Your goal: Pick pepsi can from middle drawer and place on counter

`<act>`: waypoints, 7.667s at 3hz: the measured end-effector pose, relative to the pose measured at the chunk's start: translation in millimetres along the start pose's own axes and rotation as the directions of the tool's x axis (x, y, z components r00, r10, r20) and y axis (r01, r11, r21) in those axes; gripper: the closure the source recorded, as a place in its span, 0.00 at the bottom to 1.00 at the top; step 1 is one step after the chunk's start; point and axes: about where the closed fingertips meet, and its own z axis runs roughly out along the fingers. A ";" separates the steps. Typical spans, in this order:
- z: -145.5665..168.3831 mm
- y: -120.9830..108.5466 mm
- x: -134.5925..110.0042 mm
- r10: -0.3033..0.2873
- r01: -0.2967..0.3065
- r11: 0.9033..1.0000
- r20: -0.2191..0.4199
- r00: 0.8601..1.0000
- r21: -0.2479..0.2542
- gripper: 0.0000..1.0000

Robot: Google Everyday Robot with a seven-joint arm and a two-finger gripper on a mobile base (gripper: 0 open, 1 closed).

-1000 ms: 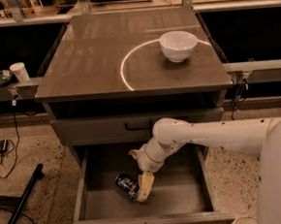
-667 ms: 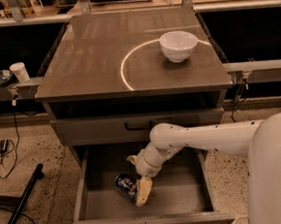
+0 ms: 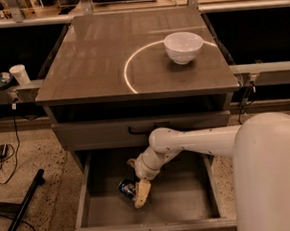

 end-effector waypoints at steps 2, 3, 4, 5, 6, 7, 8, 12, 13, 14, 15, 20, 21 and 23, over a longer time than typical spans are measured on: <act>0.1 -0.3 3.6 0.083 -0.076 0.994 -0.085 0.993 0.082 0.00; -7.4 -3.0 12.0 0.095 -0.064 0.986 -0.199 0.975 0.157 0.00; 5.0 1.1 9.6 0.125 -0.091 0.985 -0.239 0.963 0.149 0.00; 5.3 1.3 9.8 0.126 -0.092 0.985 -0.240 0.963 0.148 0.00; 11.4 3.8 13.4 0.141 -0.105 0.983 -0.246 0.959 0.153 0.00; 16.6 4.9 17.8 0.157 -0.120 0.980 -0.251 0.955 0.158 0.00; 25.3 5.8 23.7 0.184 -0.145 0.977 -0.267 0.946 0.159 0.00; 62.3 14.6 45.7 0.208 -0.178 0.975 -0.284 0.936 0.131 0.00; 62.3 14.6 45.7 0.208 -0.178 0.975 -0.284 0.936 0.131 0.19; 62.3 14.6 45.7 0.208 -0.178 0.975 -0.284 0.936 0.131 0.42; 62.3 14.7 45.7 0.208 -0.178 0.975 -0.284 0.936 0.130 0.66; 42.0 8.3 47.7 0.182 -0.170 0.982 -0.188 0.965 0.082 1.00; 36.8 7.1 50.7 0.176 -0.169 0.984 -0.125 0.976 0.060 1.00; 32.0 5.4 55.4 0.157 -0.155 0.987 -0.043 0.987 0.036 1.00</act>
Offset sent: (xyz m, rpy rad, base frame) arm 0.0039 -0.0093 0.0005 -0.1727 -0.0639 -0.1979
